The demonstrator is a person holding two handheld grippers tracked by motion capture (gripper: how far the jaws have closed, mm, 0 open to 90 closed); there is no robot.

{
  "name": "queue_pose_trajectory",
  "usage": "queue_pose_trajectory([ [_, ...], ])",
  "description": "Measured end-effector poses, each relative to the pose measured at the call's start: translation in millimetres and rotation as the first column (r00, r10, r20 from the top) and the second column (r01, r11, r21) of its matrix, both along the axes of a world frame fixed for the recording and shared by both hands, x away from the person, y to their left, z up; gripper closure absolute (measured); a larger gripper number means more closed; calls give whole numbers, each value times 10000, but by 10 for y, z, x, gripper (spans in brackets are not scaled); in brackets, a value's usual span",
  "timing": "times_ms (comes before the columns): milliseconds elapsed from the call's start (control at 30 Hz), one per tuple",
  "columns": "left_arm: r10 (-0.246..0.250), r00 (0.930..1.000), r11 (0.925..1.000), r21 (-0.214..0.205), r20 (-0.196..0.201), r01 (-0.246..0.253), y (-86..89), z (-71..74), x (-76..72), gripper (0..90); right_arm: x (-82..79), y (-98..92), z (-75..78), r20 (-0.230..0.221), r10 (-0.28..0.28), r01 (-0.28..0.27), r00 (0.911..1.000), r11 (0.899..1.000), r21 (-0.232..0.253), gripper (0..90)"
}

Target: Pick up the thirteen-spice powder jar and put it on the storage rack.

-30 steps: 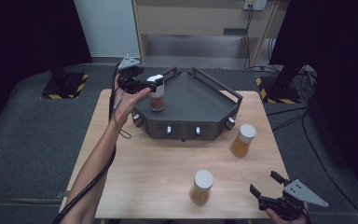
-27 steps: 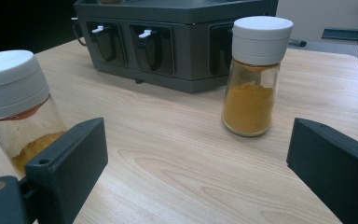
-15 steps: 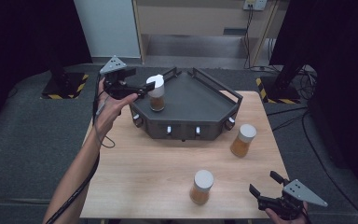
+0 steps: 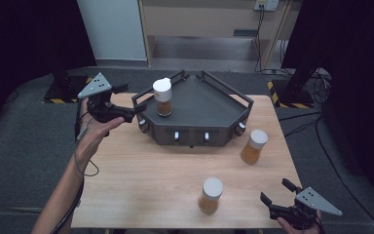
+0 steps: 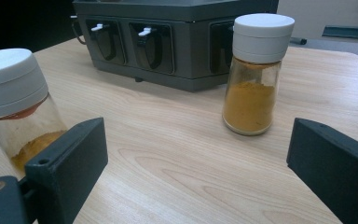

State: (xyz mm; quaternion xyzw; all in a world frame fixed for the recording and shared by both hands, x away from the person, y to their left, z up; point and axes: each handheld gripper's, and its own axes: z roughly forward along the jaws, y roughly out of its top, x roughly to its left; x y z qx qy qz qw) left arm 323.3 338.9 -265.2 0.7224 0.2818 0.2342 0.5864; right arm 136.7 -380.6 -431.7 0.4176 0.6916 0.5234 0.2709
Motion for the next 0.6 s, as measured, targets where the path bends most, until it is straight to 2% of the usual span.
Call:
queue_pose_trajectory([
  [233,39,9998,10000,-69,197,-38,170,-216,-296,20,-2,4,4,-8,-9,9,10000,10000,-24,50],
  [600,245,9993,9975,-674,280,-225,441,-703,-722,21,-2,11,7,-12,-28,28,10000,10000,-57,50],
])
